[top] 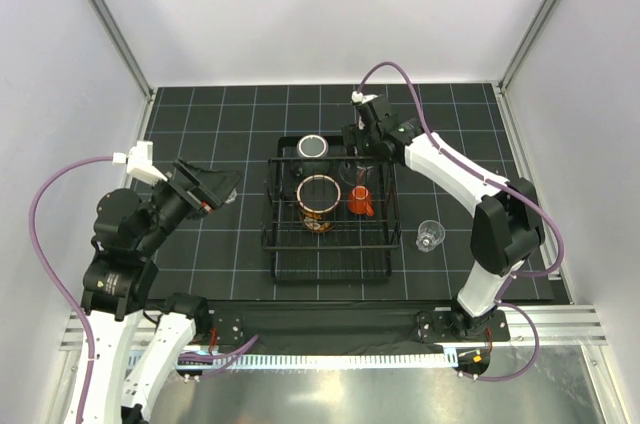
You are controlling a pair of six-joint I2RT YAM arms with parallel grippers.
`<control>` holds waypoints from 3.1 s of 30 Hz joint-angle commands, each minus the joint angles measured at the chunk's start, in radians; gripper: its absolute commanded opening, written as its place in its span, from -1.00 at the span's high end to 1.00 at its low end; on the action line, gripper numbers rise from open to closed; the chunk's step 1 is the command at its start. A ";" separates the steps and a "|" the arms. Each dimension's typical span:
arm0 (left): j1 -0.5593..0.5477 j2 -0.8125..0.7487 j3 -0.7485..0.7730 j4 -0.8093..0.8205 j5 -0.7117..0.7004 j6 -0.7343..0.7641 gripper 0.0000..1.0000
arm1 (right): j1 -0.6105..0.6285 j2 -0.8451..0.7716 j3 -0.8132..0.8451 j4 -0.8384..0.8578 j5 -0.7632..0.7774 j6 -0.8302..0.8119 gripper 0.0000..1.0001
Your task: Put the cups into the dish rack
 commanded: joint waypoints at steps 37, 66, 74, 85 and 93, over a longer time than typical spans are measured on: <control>0.000 0.015 -0.023 0.000 0.016 -0.005 -0.83 | 0.006 0.092 0.108 -0.029 0.149 -0.115 0.92; 0.000 0.169 0.088 -0.336 -0.415 0.086 -0.71 | -0.011 0.135 0.180 -0.069 0.018 -0.104 -0.27; 0.000 0.223 0.054 -0.332 -0.411 0.081 -0.73 | -0.013 0.104 0.214 -0.100 0.025 -0.112 -0.50; 0.000 0.275 0.037 -0.346 -0.404 0.038 -0.74 | -0.013 0.106 0.241 -0.136 0.021 -0.112 -0.64; 0.000 0.338 0.039 -0.356 -0.438 0.034 -0.75 | -0.014 -0.035 0.237 -0.182 0.083 -0.067 -0.64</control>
